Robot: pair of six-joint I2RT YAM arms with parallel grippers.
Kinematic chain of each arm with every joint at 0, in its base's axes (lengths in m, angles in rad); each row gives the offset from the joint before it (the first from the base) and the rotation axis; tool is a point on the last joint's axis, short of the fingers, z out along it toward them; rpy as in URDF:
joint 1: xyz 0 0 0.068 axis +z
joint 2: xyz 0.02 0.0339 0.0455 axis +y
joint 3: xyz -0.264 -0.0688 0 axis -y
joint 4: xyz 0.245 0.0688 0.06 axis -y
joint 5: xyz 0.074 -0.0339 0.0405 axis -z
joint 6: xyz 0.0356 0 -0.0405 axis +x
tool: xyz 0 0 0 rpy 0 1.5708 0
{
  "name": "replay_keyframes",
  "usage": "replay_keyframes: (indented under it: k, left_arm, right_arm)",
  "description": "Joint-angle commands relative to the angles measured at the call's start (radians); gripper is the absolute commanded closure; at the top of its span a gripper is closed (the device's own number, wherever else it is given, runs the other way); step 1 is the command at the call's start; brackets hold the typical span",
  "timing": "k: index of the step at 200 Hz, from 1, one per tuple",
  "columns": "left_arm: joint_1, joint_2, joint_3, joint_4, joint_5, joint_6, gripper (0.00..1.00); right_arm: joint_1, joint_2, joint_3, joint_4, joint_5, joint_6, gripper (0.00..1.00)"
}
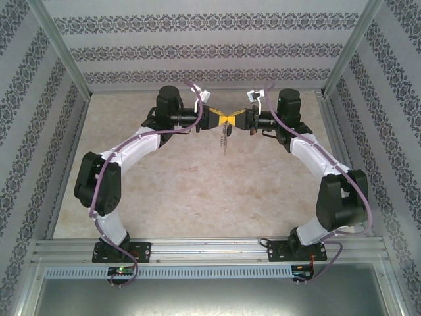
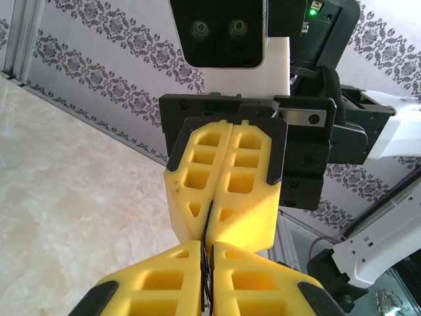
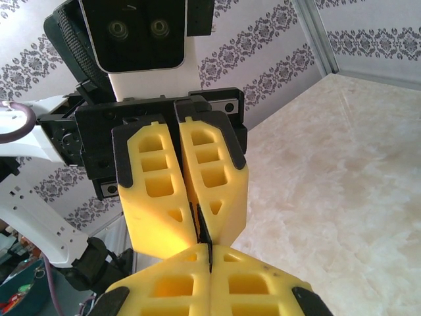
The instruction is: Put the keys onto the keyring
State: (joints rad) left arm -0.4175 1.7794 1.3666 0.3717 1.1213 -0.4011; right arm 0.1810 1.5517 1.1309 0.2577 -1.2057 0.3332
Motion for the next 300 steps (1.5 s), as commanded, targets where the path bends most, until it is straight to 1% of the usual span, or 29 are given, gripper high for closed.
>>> replay_keyframes:
  k: [1,13,25,42,56,98,134,142,149,159,166,192,205,232,260,300]
  left_arm:
    - [-0.013,0.003,-0.011,0.061,0.049,-0.005,0.88]
    - [-0.013,0.003,-0.015,0.062,0.049,-0.005,0.80]
    - [-0.012,0.002,-0.018,0.063,0.051,-0.005,0.77]
    - [-0.013,0.001,-0.021,0.064,0.052,-0.004,0.77]
    - [-0.012,0.000,-0.022,0.065,0.053,-0.003,0.80]
    - [-0.012,0.000,-0.024,0.065,0.052,0.001,1.00]
    - [-0.012,-0.005,-0.037,0.083,0.043,0.006,1.00]
    - [-0.012,-0.006,-0.042,0.098,0.040,0.001,1.00]
    - [-0.013,-0.008,-0.047,0.114,0.034,-0.006,1.00]
    - [-0.013,-0.011,-0.055,0.140,0.025,-0.016,1.00]
    - [-0.012,-0.013,-0.059,0.153,0.019,-0.022,1.00]
    - [-0.012,-0.030,-0.082,0.208,-0.007,-0.039,1.00]
    - [-0.013,-0.036,-0.088,0.230,-0.009,-0.048,1.00]
    - [-0.013,-0.052,-0.105,0.281,-0.018,-0.071,1.00]
    - [-0.012,-0.057,-0.112,0.340,-0.006,-0.113,1.00]
    - [-0.012,-0.056,-0.110,0.409,0.024,-0.175,1.00]
  right_arm:
    - [0.006,0.007,0.038,0.034,0.018,-0.006,1.00]
    - [0.006,0.007,0.038,0.035,0.019,-0.005,1.00]
    - [0.007,0.008,0.040,0.037,0.020,-0.003,1.00]
    - [0.007,0.009,0.040,0.037,0.021,-0.002,1.00]
    - [0.008,0.010,0.040,0.039,0.022,-0.002,1.00]
    - [0.008,0.012,0.043,0.041,0.027,0.001,1.00]
    - [0.007,0.003,0.035,0.055,0.044,0.014,1.00]
    - [0.005,-0.006,0.028,0.057,0.063,0.018,0.84]
    - [-0.001,-0.017,0.021,0.064,0.075,0.023,0.74]
    - [-0.012,-0.036,0.003,0.081,0.101,0.037,0.64]
    - [-0.019,-0.053,-0.015,0.093,0.121,0.045,0.60]
    - [-0.049,-0.131,-0.095,0.136,0.202,0.070,0.57]
    - [-0.054,-0.172,-0.146,0.154,0.253,0.075,0.56]
    - [-0.051,-0.249,-0.265,0.229,0.317,0.095,0.56]
    - [-0.028,-0.286,-0.366,0.338,0.311,0.122,0.52]
    - [0.012,-0.284,-0.398,0.380,0.274,0.099,0.49]
